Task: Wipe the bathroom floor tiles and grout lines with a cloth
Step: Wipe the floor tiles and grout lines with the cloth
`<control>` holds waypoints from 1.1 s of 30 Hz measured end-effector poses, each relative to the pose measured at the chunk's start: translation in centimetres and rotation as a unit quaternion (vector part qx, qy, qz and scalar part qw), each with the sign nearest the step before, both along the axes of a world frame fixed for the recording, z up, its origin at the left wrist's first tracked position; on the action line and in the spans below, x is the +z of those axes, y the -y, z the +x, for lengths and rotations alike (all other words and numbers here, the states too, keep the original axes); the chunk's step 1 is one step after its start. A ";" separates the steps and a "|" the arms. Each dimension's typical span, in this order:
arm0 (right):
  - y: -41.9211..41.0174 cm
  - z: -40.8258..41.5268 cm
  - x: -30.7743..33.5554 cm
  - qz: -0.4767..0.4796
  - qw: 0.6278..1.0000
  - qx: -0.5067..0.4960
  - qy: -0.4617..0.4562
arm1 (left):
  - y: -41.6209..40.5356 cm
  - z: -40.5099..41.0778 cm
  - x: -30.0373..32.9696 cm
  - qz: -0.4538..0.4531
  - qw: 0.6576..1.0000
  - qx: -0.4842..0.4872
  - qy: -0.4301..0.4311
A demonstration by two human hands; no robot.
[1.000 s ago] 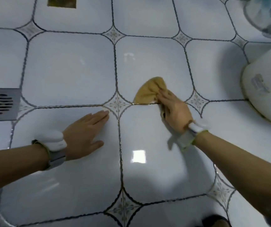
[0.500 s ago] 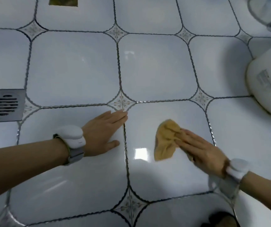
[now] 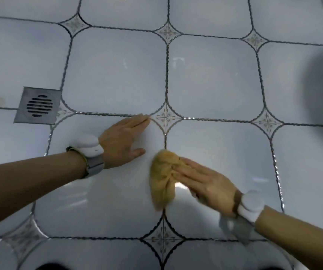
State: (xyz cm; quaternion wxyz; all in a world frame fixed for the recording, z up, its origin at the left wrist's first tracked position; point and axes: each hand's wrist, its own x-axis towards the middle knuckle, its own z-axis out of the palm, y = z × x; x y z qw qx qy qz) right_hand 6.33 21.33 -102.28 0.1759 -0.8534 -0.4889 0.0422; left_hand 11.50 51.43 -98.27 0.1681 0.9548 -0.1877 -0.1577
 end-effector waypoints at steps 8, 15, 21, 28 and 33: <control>-8.6 11.7 0.7 0.026 0.977 -0.206 0.046 | -5.3 -2.0 0.3 0.002 0.990 0.142 0.024; -9.3 -6.5 0.8 -0.020 0.978 0.209 0.000 | -11.6 -6.6 -0.3 0.027 0.973 0.229 -0.028; -14.5 8.2 0.6 0.043 0.998 -0.036 -0.001 | -12.8 -7.0 -0.4 0.002 0.965 0.263 0.010; -19.0 9.6 0.4 -0.043 0.990 -0.137 0.003 | -15.6 -8.7 -0.6 -0.003 0.954 0.300 0.001; -20.3 -7.9 0.8 0.030 0.984 0.175 -0.007 | -15.8 -8.3 -0.6 0.024 0.945 0.326 0.024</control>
